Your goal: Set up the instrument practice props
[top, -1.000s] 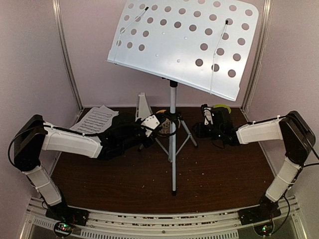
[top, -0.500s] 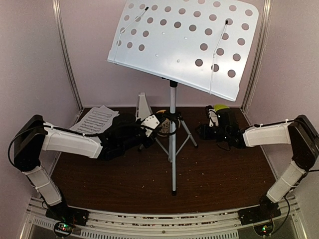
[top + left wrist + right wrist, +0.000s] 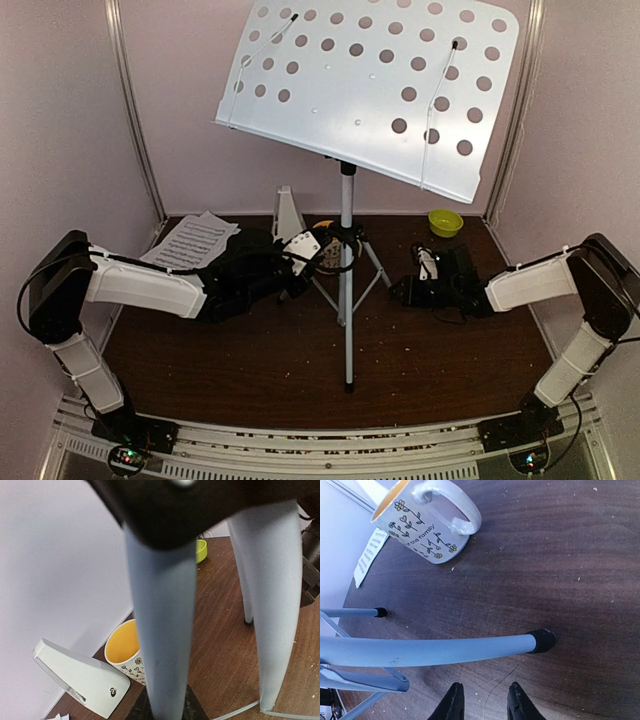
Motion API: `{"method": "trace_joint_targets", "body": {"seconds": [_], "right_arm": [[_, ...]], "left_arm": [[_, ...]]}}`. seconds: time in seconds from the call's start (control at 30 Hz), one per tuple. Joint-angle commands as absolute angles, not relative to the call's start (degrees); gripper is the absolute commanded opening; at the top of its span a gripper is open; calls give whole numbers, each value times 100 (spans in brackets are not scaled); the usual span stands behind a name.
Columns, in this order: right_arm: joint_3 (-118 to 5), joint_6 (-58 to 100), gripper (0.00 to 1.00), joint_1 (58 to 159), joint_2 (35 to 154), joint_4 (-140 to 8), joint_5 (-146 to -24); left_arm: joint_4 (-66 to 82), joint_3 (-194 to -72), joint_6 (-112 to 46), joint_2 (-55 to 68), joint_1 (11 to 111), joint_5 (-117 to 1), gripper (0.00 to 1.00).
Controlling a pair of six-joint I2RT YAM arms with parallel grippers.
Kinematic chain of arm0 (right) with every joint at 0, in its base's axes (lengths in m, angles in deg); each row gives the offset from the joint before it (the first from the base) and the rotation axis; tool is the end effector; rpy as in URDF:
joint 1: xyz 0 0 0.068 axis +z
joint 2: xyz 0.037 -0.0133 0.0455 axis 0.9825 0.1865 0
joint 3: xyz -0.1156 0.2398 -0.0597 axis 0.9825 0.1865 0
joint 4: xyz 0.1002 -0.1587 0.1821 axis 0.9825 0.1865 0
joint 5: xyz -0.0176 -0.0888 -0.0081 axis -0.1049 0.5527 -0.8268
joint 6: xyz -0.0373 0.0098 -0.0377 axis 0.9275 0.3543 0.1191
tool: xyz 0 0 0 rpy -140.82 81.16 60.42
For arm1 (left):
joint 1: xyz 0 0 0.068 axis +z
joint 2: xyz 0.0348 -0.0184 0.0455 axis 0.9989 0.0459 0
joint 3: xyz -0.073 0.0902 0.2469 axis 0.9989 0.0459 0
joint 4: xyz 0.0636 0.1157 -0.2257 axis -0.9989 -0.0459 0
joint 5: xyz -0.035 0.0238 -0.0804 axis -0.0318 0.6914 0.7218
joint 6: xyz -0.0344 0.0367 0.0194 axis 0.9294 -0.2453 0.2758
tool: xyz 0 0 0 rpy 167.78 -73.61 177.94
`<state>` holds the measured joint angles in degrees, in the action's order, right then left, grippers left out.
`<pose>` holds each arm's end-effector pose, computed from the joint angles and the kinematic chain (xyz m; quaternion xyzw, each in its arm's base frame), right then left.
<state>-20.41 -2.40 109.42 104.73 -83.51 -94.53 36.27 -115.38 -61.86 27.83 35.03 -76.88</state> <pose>0.2669 0.1670 0.1596 -0.0654 0.8778 0.3419 0.3290 0.2372 -0.2967 0.2299 0.3947 0.6706 -0.1226 0.6160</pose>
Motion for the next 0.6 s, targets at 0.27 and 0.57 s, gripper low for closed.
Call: {"method": "trace_joint_targets", "body": {"seconds": [0.27,0.57], "right_arm": [[-2735,-900,30,10977,11413,-9051,-9701],[-3190,-859,30,10773,11766,-9021,-9653]], "left_arm": [[3802,-11610,-6039,2842,3516,-7854,23],[3781,-11478,-5959,2777,3516,-7906,46]]}}
